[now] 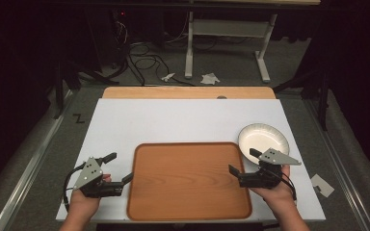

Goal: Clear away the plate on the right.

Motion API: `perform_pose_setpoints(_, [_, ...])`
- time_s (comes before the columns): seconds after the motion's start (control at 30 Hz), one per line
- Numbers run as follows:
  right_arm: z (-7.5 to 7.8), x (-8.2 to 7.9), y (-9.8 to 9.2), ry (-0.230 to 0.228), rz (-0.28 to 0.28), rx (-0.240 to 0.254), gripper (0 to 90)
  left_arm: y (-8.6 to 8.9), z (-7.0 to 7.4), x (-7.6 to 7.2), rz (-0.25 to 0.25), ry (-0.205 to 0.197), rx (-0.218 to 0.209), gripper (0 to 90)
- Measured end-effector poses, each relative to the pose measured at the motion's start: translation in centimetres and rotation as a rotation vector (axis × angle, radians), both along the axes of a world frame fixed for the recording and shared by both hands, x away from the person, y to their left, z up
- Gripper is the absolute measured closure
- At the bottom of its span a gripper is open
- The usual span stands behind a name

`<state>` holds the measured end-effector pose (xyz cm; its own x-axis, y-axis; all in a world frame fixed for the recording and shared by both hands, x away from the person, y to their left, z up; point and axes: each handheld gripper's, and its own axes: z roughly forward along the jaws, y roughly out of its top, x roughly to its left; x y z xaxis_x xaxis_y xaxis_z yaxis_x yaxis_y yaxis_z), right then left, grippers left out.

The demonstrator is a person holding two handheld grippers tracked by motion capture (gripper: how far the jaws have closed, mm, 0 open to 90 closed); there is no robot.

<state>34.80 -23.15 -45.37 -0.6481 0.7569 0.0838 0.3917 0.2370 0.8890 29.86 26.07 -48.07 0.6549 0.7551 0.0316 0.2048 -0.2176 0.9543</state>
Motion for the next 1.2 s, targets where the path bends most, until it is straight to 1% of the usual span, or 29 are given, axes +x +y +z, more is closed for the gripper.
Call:
perform_pose_setpoints(0.1, [-0.4,0.2,0.0,0.026,0.008,-0.017,0.1,0.0,-0.1,0.3,0.01,0.01,0.004,11.9])
perform_pose_setpoints(0.17, [-0.6,0.3,-0.1,0.031,0.011,-0.023,0.1,0.0,-0.2,0.3,0.012,0.011,0.009,12.4])
perform_pose_setpoints(0.3, [-0.5,0.1,-0.1,0.026,0.017,-0.015,0.1,-0.1,0.0,-0.2,0.006,-0.002,0.014,12.1])
perform_pose_setpoints(0.33, [-0.5,0.1,-0.1,0.023,0.02,-0.013,0.1,0.0,0.1,-0.3,0.008,-0.01,0.008,12.1])
perform_pose_setpoints(0.37, [-0.5,0.0,0.0,0.023,0.022,-0.022,0.1,0.2,0.3,-0.3,0.018,-0.018,0.002,11.2])
perform_pose_setpoints(0.47, [-0.6,0.1,0.0,0.031,0.012,-0.018,0.1,0.3,0.3,-0.2,0.022,-0.018,0.004,11.1])
perform_pose_setpoints(0.5, [-0.6,0.1,0.1,0.026,0.004,-0.006,0.1,0.3,0.1,-0.1,0.018,-0.016,0.009,11.1])
perform_pose_setpoints(0.63, [-0.9,0.2,0.2,0.025,-0.005,-0.01,0.1,0.1,-0.1,0.2,0.007,-0.005,0.018,11.7])
perform_pose_setpoints(0.67, [-0.9,0.4,0.2,0.035,-0.03,-0.016,0.1,-0.1,-0.2,0.2,-0.01,-0.004,0.024,12.4])
perform_pose_setpoints(0.7, [-0.9,0.5,0.2,0.028,-0.039,-0.024,0.1,-0.1,-0.2,0.2,-0.01,-0.004,0.024,12.5])
perform_pose_setpoints(0.73, [-0.9,0.6,0.1,0.024,-0.05,-0.027,0.1,-0.3,-0.3,0.2,-0.027,-0.007,0.033,12.5])
perform_pose_setpoints(0.77, [-0.9,0.6,0.1,0.024,-0.05,-0.027,0.1,-0.3,-0.3,0.2,-0.027,-0.007,0.033,12.5])
perform_pose_setpoints(0.8, [-0.8,0.6,-0.3,0.034,-0.085,-0.02,0.1,-0.4,-0.3,0.2,-0.035,-0.009,0.04,12.5])
perform_pose_setpoints(0.83, [-0.8,0.6,-0.3,0.034,-0.085,-0.02,0.1,-0.4,-0.3,0.2,-0.035,-0.009,0.04,12.5])
perform_pose_setpoints(0.87, [-0.8,0.7,-0.9,0.036,-0.106,-0.019,0.1,-0.4,-0.2,0.2,-0.031,-0.013,0.034,12.5])
perform_pose_setpoints(0.9, [-0.8,0.8,-1.2,0.033,-0.115,-0.017,0.1,-0.3,-0.2,0.2,-0.027,-0.015,0.032,12.5])
perform_pose_setpoints(0.93, [-0.9,0.8,-1.6,0.037,-0.138,-0.011,0.1,-0.3,-0.1,0.2,-0.024,-0.014,0.03,12.5])
perform_pose_setpoints(0.97, [-0.9,0.8,-2.0,0.044,-0.147,-0.004,0.1,-0.3,-0.1,0.3,-0.021,-0.015,0.03,12.5])
perform_pose_setpoints(1.07, [-0.9,0.9,-2.9,0.038,-0.169,-0.006,0.1,-0.3,-0.1,0.3,-0.017,-0.014,0.027,12.5])
perform_pose_setpoints(1.1, [-0.9,0.9,-2.9,0.038,-0.169,-0.006,0.1,-0.3,-0.1,0.3,-0.017,-0.014,0.027,12.5])
perform_pose_setpoints(1.13, [-0.9,1.0,-3.4,0.046,-0.183,0.006,0.1,-0.4,-0.1,0.3,-0.017,-0.014,0.028,12.5])
perform_pose_setpoints(1.2, [-0.9,1.0,-3.8,0.045,-0.191,0.012,0.1,-0.4,0.0,0.2,-0.02,-0.016,0.028,12.5])
